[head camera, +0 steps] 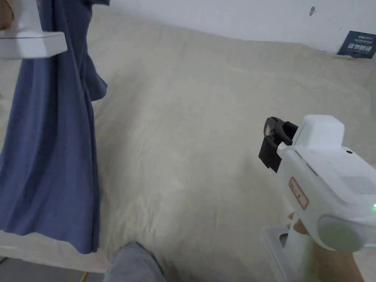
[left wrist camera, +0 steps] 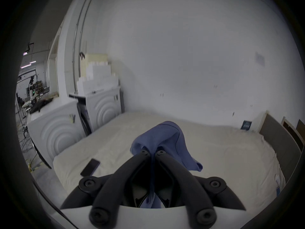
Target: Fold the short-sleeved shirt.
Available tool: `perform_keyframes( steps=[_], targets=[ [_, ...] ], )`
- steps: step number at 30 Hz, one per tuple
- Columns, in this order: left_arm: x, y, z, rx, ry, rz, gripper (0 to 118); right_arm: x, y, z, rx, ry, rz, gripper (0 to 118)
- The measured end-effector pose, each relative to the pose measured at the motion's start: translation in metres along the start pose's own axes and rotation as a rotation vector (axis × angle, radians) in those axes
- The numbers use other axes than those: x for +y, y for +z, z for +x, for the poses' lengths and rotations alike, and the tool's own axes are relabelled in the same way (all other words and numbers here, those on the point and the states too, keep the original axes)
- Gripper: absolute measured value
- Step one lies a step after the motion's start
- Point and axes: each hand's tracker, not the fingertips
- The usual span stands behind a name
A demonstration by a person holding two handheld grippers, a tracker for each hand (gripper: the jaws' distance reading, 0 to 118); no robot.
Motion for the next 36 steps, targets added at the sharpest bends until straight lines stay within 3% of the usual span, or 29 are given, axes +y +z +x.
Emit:
perform_keyframes(
  steps=[6,13,30,36],
  targets=[
    [0.05,0.046,0.05,-0.108,-0.071,0.135,0,0.005,0.031,0.022,-0.068,-0.032,0.038,0],
    [0.025,0.046,0.142,-0.297,-0.132,0.105,0,0.005,0.071,0.06,-0.17,-0.072,0.067,0],
    [-0.222,0.086,0.457,-0.796,-0.422,-0.215,0,-0.032,0.156,0.16,-0.46,-0.171,0.017,0],
    [-0.32,0.107,0.515,-0.908,-0.563,-0.346,0,-0.042,0.178,0.192,-0.549,-0.198,-0.004,0]
  ],
)
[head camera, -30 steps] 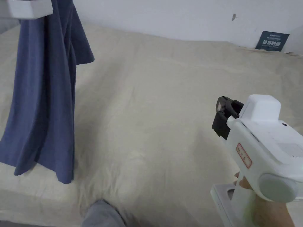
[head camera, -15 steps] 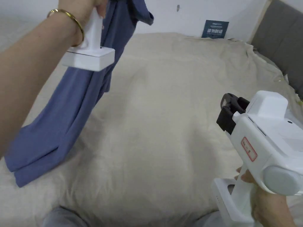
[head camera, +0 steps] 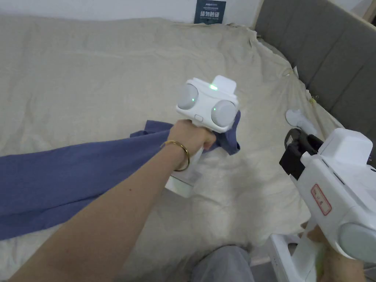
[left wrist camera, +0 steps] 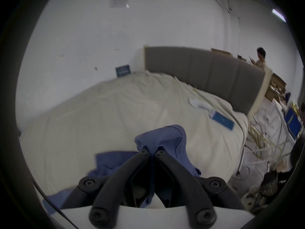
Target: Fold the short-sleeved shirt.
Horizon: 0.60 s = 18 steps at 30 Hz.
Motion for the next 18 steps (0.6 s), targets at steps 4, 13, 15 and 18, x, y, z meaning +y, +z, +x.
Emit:
perform_keyframes(
  steps=[4,13,15,18],
  targets=[
    [-0.036,-0.03,0.032,-0.061,-0.06,-0.12,5,-0.003,-0.003,0.017,-0.05,-0.035,-0.013,0],
    [-0.034,-0.019,-0.006,-0.223,0.19,-0.049,118,-0.007,-0.008,0.012,-0.053,-0.016,-0.04,0],
    [-0.021,-0.005,-0.029,-0.169,0.241,0.003,118,-0.005,-0.009,0.008,-0.045,-0.011,-0.038,0],
    [-0.005,0.033,-0.068,-0.064,0.286,0.135,118,-0.001,-0.015,-0.003,-0.027,-0.003,-0.032,0]
  ],
)
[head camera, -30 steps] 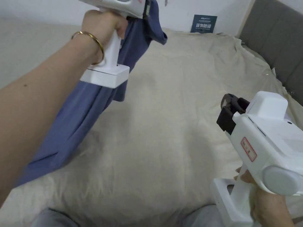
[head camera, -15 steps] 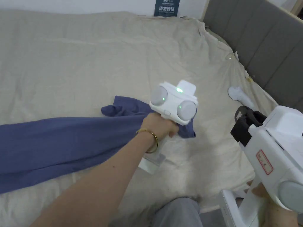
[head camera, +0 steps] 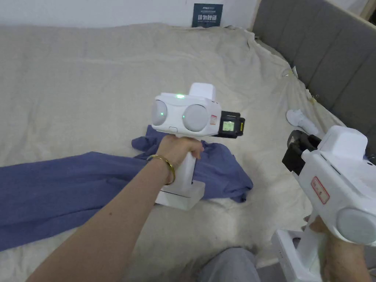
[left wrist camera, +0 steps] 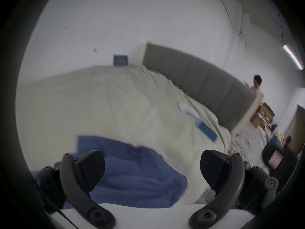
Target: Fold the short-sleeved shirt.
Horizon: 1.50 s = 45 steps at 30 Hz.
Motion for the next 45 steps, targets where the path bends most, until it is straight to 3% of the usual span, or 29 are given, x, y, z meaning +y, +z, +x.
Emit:
perform_keyframes(
  steps=[6,10,13,17,20,22,45],
  targets=[
    [0.023,0.093,-0.068,0.307,-0.041,0.252,118,0.006,-0.012,-0.032,0.07,0.03,0.034,0],
    [0.009,0.16,-0.105,0.479,0.006,0.384,114,0.011,-0.013,-0.058,0.12,0.053,0.056,0],
    [-0.016,0.197,-0.122,0.575,0.005,0.414,87,0.012,-0.013,-0.076,0.154,0.068,0.071,0],
    [-0.061,0.222,-0.135,0.708,-0.123,0.359,47,0.01,-0.016,-0.093,0.196,0.068,0.077,0],
    [-0.09,0.237,-0.143,0.699,-0.044,0.353,15,0.007,-0.016,-0.103,0.219,0.078,0.08,0],
    [-0.105,0.244,-0.145,0.703,0.0,0.364,1,0.005,-0.012,-0.109,0.233,0.088,0.083,0],
    [-0.145,0.261,-0.122,0.692,0.021,0.46,0,-0.018,0.012,-0.115,0.257,0.109,0.079,0]
  ],
)
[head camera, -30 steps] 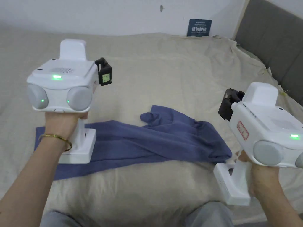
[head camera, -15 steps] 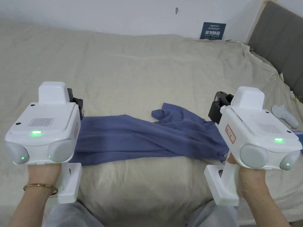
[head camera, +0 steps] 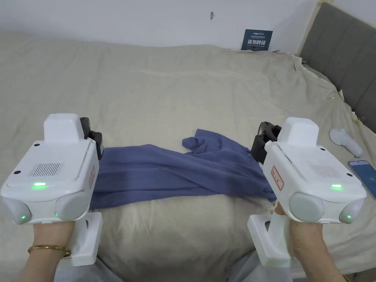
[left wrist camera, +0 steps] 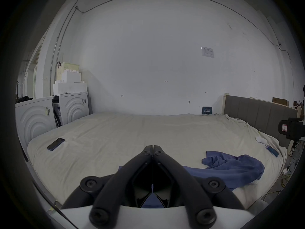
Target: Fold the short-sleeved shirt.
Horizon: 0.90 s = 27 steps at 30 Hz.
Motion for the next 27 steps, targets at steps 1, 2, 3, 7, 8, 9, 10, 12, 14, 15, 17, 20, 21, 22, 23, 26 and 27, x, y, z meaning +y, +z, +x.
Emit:
perform_keyframes(
  steps=[1,2,3,7,8,9,10,12,14,15,17,20,21,22,23,26,27],
  targets=[
    [0.0,0.0,0.001,-0.001,-0.002,-0.001,0,0.0,0.001,0.001,0.0,0.001,0.0,0],
    [0.001,0.0,0.002,-0.002,-0.003,-0.001,0,0.001,0.001,0.001,-0.001,0.001,-0.001,0],
    [0.0,0.0,0.001,-0.002,-0.004,0.0,0,0.001,0.001,0.002,-0.002,0.001,0.0,0],
    [0.0,-0.002,0.002,-0.003,0.0,-0.002,0,0.002,0.0,0.004,-0.006,-0.001,-0.002,0],
    [0.0,-0.002,0.003,-0.002,-0.003,-0.002,0,0.002,-0.001,0.004,-0.006,0.0,-0.002,0],
    [0.0,-0.003,0.003,-0.002,-0.005,-0.002,0,0.001,-0.002,0.006,-0.005,-0.001,-0.003,0],
    [0.001,-0.003,0.003,-0.004,-0.005,-0.002,0,0.001,-0.003,0.007,-0.005,-0.001,-0.004,0],
    [0.0,-0.004,0.004,-0.004,-0.006,-0.001,0,0.002,-0.004,0.007,-0.006,-0.001,-0.006,0],
    [0.001,-0.004,0.004,-0.005,-0.006,0.001,0,0.004,-0.005,0.007,-0.008,0.002,-0.012,0],
    [0.001,-0.004,0.004,-0.006,-0.004,0.002,0,0.007,-0.007,0.008,-0.01,0.002,-0.019,0],
    [0.003,-0.005,0.005,-0.005,-0.004,0.004,0,0.011,-0.016,0.012,-0.004,0.006,-0.052,0],
    [0.003,-0.007,0.006,-0.009,-0.005,0.006,0,0.025,-0.035,0.018,-0.017,0.029,-0.118,0],
    [0.004,-0.008,0.006,-0.008,-0.005,0.006,0,0.032,-0.041,0.021,-0.02,0.023,-0.141,0],
    [0.004,-0.008,0.006,-0.011,-0.003,0.007,0,0.038,-0.049,0.025,-0.025,0.009,-0.142,1],
    [0.004,-0.009,0.006,-0.012,-0.001,0.007,0,0.044,-0.058,0.028,-0.029,0.008,-0.169,13],
    [0.005,-0.012,0.006,-0.014,0.001,0.006,0,0.062,-0.09,0.038,-0.008,0.049,-0.277,97],
    [0.005,-0.013,0.006,-0.013,0.0,0.007,0,0.064,-0.099,0.04,-0.021,0.064,-0.31,110]
  ],
)
